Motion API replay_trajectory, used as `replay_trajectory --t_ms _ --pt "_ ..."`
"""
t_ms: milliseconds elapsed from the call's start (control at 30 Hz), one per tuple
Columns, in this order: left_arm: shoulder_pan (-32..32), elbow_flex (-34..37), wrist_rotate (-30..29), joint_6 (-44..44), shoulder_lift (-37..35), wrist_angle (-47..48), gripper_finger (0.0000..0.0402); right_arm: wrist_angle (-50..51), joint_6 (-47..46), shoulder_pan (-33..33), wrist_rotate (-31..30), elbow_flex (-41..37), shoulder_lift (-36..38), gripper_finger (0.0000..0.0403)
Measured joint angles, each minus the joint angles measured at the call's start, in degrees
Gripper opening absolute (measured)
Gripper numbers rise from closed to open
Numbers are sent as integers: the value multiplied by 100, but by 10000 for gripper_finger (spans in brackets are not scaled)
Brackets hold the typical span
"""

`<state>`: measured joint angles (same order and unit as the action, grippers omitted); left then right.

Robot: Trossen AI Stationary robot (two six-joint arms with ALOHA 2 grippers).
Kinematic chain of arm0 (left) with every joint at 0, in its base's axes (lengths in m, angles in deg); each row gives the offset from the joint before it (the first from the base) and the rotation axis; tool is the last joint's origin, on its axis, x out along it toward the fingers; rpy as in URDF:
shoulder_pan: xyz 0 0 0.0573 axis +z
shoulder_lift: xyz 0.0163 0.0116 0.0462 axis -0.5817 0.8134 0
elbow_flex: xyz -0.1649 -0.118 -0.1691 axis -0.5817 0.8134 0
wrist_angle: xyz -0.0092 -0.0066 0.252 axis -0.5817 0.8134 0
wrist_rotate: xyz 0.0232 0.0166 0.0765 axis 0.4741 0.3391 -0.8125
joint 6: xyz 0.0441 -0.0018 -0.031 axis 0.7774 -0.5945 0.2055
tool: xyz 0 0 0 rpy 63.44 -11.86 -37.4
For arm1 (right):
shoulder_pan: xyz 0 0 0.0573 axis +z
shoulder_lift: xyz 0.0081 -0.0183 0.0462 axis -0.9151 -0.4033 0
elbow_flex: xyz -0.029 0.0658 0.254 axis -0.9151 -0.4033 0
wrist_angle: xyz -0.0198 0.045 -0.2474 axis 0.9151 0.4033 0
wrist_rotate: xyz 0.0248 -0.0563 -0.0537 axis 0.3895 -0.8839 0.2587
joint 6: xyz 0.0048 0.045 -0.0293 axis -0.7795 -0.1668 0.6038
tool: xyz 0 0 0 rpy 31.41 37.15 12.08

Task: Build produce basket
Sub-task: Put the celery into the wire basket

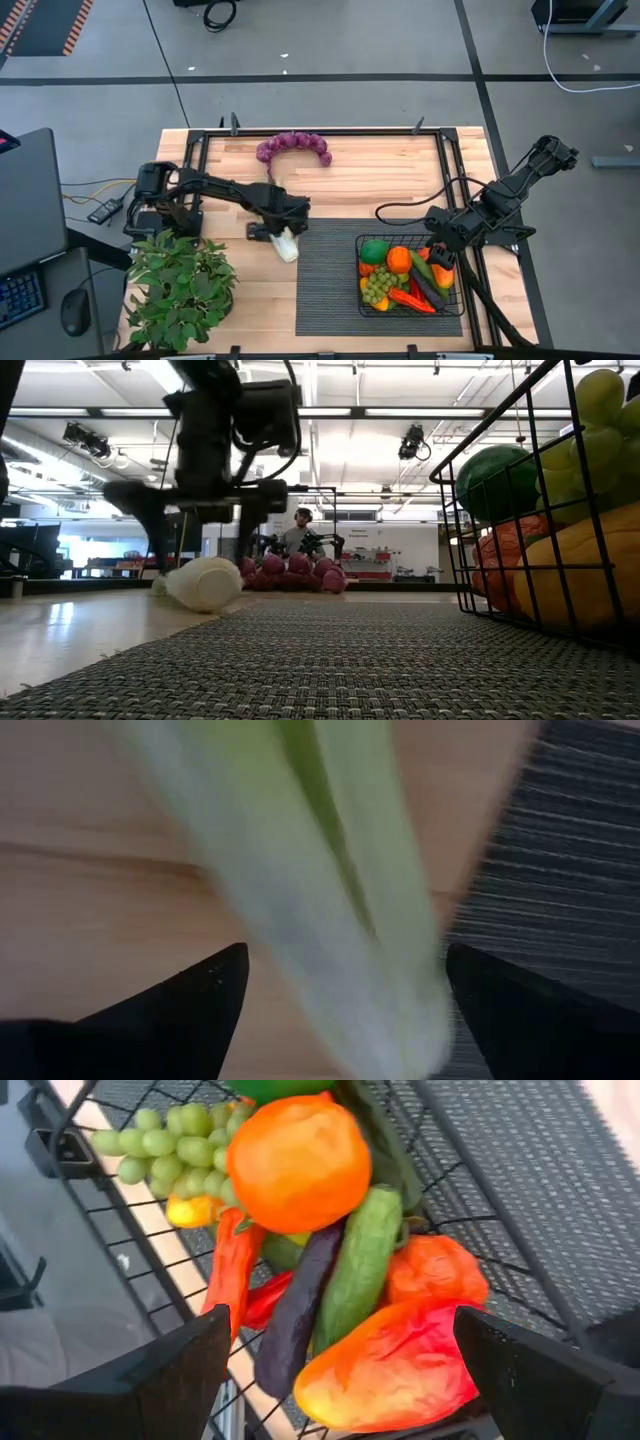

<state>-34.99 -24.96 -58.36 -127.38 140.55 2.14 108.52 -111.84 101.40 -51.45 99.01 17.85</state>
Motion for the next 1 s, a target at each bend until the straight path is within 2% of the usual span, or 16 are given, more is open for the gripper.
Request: replay_trajectory --t_ms 133,433,667,800,1000 --pt "-50 435 -71 -381 -86 -1137 346 210 -206 0 -114 0 8 384" --pt "11 434 -509 -511 149 -473 346 202 -236 0 -522 0 10 384" --pt "215 422 -437 37 283 -467 343 146 -261 0 -747 0 10 384" --pt "64 358 -592 161 291 -601 314 155 -241 0 -677 0 7 384" --pt "-414 321 -530 188 277 -823 240 157 -155 0 -618 0 8 384"
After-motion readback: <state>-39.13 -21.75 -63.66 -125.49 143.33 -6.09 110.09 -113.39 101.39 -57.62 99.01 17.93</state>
